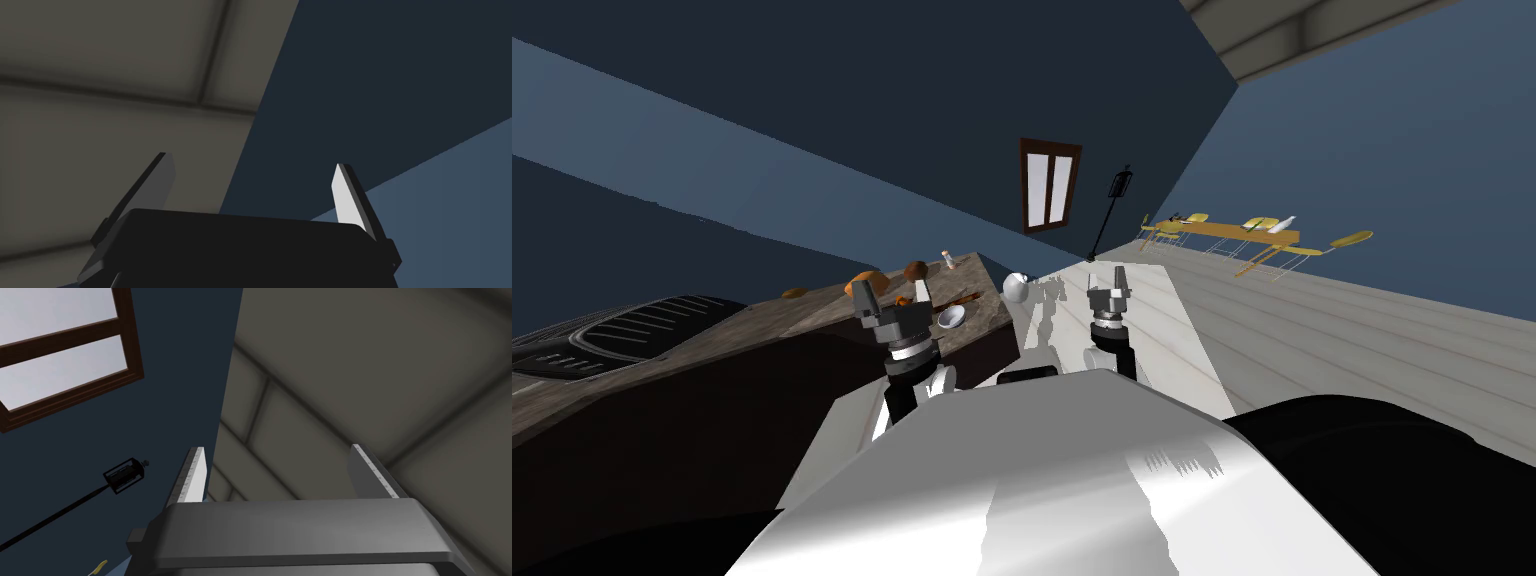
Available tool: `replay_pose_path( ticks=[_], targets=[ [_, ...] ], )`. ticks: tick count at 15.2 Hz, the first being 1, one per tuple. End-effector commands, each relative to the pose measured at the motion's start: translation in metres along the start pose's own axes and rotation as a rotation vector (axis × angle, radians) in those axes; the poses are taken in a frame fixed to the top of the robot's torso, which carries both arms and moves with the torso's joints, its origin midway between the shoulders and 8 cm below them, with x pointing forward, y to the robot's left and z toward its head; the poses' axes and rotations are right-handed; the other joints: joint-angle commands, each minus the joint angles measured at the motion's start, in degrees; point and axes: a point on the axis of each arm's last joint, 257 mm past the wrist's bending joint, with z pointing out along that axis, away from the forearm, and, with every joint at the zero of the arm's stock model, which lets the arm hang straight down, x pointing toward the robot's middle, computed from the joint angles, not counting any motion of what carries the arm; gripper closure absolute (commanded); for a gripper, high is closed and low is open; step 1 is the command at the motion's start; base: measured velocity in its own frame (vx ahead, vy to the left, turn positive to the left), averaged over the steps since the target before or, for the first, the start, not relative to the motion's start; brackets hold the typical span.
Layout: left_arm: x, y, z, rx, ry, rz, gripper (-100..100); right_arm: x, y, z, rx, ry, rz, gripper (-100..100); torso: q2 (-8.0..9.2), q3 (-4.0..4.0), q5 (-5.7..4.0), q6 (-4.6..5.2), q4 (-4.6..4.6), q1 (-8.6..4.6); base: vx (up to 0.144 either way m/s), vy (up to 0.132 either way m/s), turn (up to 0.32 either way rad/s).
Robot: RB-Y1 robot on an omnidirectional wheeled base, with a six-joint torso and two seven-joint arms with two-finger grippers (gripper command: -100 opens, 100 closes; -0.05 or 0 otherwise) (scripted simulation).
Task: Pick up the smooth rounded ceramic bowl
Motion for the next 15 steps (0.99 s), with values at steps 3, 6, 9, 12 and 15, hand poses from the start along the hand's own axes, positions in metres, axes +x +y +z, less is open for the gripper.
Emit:
replay_pose_path(
  ticks=[3, 6, 9, 12, 15],
  targets=[
    [0.002, 0.018, 0.001, -0.069, 0.042, 0.011, -100, 0.000, 0.000, 0.000, 0.000, 0.000, 0.000, 0, 0.04, 0.02, 0.01, 0.00, 0.01, 0.05, -0.014, 0.010, -0.026],
    [-0.001, 0.035, 0.001, -0.128, 0.059, 0.020, -100, 0.000, 0.000, 0.000, 0.000, 0.000, 0.000, 0, 0.08, 0.05, 0.03, 0.00, 0.02, 0.12, -0.024, 0.025, -0.031],
    [-0.004, 0.048, 0.000, -0.177, 0.061, 0.026, -100, 0.000, 0.000, 0.000, 0.000, 0.000, 0.000, 0, 0.10, 0.06, 0.03, 0.01, 0.02, 0.11, -0.025, 0.019, -0.028],
    [-0.007, 0.061, -0.001, -0.222, 0.063, 0.032, -100, 0.000, 0.000, 0.000, 0.000, 0.000, 0.000, 0, 0.07, 0.04, 0.02, 0.01, 0.02, 0.07, -0.016, 0.012, -0.023],
    [-0.011, 0.074, -0.002, -0.271, 0.062, 0.039, -100, 0.000, 0.000, 0.000, 0.000, 0.000, 0.000, 0, 0.09, 0.05, 0.02, 0.01, 0.02, 0.09, -0.021, 0.018, -0.029]
  ],
)
